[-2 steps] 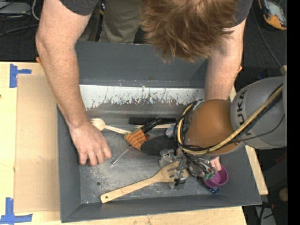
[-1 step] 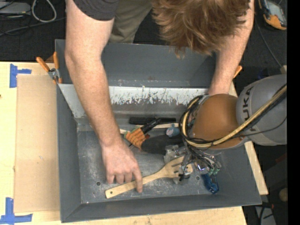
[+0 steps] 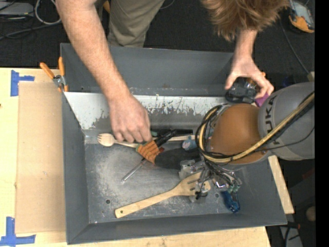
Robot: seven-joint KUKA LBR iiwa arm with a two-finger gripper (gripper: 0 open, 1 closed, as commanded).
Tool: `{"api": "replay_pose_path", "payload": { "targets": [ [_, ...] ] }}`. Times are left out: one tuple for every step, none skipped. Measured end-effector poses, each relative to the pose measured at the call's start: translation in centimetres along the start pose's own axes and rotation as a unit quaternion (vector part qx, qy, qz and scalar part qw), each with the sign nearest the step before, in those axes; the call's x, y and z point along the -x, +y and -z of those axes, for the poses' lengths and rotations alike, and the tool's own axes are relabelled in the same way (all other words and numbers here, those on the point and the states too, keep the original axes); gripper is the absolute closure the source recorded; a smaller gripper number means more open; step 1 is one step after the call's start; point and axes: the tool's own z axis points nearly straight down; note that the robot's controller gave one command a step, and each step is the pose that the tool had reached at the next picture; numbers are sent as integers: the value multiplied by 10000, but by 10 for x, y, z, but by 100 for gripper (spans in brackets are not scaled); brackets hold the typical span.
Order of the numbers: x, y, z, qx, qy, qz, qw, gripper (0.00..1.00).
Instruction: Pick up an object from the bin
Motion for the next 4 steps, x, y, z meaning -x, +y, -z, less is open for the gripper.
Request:
{"api": "replay_pose_path", "payload": {
  "targets": [
    [-4, 0, -2, 1, 10, -129, 9999, 0],
    [-3, 0, -1, 0, -9, -131, 9999, 100],
    [-3, 0, -1, 1, -9, -136, 9999, 100],
    [-3, 0, -1, 2, -9, -139, 9999, 100]
  ]
}}
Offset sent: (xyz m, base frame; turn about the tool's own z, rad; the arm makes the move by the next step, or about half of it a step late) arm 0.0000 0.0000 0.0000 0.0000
